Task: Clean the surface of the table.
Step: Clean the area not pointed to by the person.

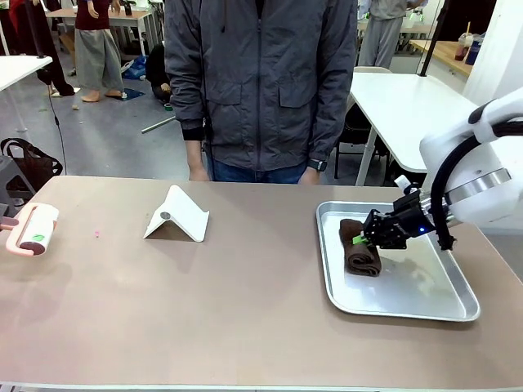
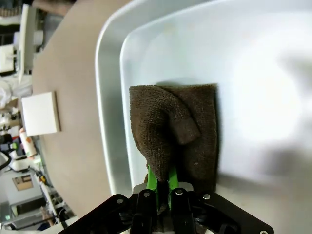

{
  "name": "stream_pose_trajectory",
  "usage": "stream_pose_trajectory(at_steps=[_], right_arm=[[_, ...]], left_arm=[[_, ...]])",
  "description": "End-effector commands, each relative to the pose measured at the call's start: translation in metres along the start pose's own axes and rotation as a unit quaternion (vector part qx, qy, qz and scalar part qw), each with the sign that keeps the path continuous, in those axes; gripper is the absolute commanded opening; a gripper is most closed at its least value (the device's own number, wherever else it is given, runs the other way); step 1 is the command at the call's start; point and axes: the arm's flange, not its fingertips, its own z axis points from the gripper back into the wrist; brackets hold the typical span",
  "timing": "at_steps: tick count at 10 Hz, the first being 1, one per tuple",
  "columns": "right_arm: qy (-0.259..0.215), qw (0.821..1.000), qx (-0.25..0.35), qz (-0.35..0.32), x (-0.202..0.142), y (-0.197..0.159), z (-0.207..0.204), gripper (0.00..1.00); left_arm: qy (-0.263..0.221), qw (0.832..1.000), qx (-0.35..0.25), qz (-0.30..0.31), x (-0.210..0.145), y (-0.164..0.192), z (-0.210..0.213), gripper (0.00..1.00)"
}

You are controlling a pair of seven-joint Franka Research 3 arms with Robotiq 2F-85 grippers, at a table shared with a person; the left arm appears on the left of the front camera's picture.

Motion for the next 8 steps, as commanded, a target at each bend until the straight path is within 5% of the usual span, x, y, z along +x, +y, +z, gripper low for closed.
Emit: stream_pose_trajectory(at_steps=[1, 8], right_arm=[[-0.031, 0.999, -0.021, -0.008, 0.005, -0.019, 0.017, 0.09], [-0.039, 0.993, 0.077, -0.076, 0.003, -0.060, 0.073, 0.09]], left_arm=[[-0.001, 1.000, 0.000, -0.004, -0.001, -0.003, 0.000, 0.22], [-0.001, 1.000, 0.000, -0.004, -0.001, -0.003, 0.000, 0.22]])
